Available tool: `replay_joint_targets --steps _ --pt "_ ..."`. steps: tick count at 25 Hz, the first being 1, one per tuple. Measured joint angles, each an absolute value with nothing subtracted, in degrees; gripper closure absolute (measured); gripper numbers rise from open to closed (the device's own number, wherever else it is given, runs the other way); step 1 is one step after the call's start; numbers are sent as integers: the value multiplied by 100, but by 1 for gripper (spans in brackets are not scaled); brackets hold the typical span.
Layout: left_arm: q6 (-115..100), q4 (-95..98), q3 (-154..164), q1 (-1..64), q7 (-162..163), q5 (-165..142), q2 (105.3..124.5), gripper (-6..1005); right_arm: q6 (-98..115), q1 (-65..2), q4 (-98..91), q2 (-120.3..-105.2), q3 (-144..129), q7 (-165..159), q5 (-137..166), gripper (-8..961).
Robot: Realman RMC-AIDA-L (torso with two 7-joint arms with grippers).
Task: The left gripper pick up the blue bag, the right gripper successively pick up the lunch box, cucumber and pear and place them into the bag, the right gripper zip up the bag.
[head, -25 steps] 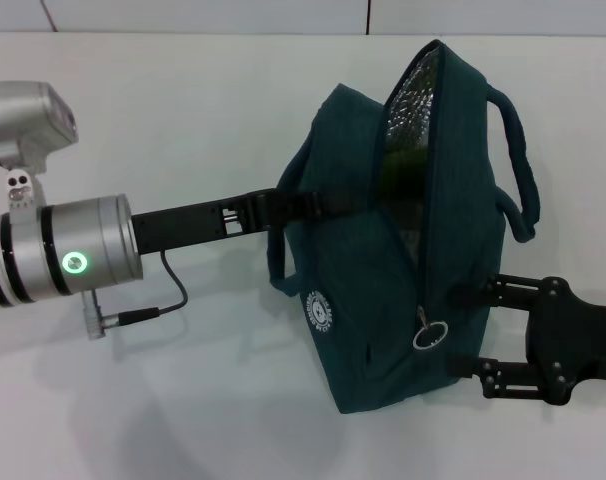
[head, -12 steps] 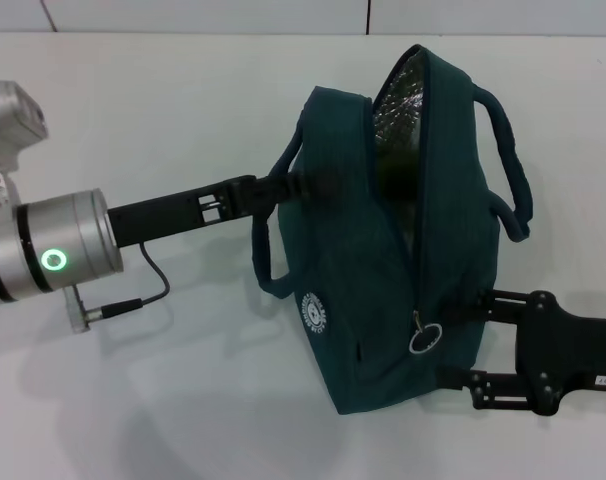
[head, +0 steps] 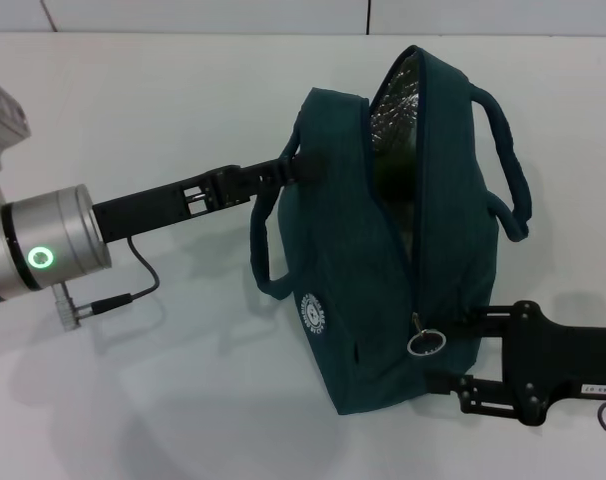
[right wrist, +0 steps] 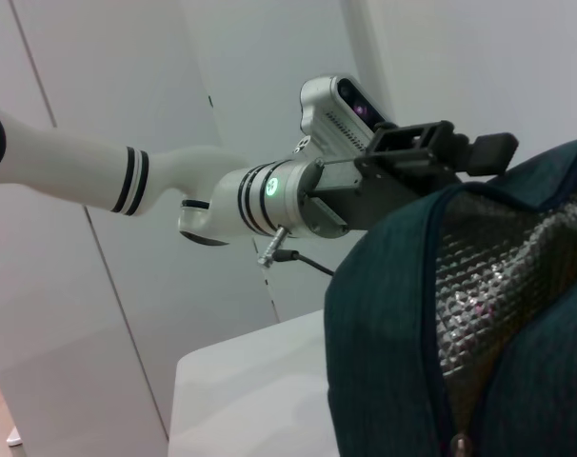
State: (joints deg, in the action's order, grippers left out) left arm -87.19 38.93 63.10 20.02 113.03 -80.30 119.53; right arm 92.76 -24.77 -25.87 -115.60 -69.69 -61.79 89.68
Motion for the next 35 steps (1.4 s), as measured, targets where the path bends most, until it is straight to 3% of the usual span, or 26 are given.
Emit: replay_joint_targets --steps 11,17,22,35 --pt "-8719 3899 6298 1965 11302 -7923 11946 444 9032 -2479 -2513 -11566 -6980 -6179 8819 463" --pt "-8719 3898 6301 1960 11303 -7861 11936 444 8992 -2506 -2437 -11566 -6987 -6179 8760 669" --pt "-8719 3917 6302 1960 11303 -7855 11935 444 9020 -2513 -2434 -11566 -6987 -6179 8760 758" --pt "-8719 3905 6252 1959 11303 -7853 11936 444 9036 -2531 -2434 -11575 -7075 -6179 8753 776"
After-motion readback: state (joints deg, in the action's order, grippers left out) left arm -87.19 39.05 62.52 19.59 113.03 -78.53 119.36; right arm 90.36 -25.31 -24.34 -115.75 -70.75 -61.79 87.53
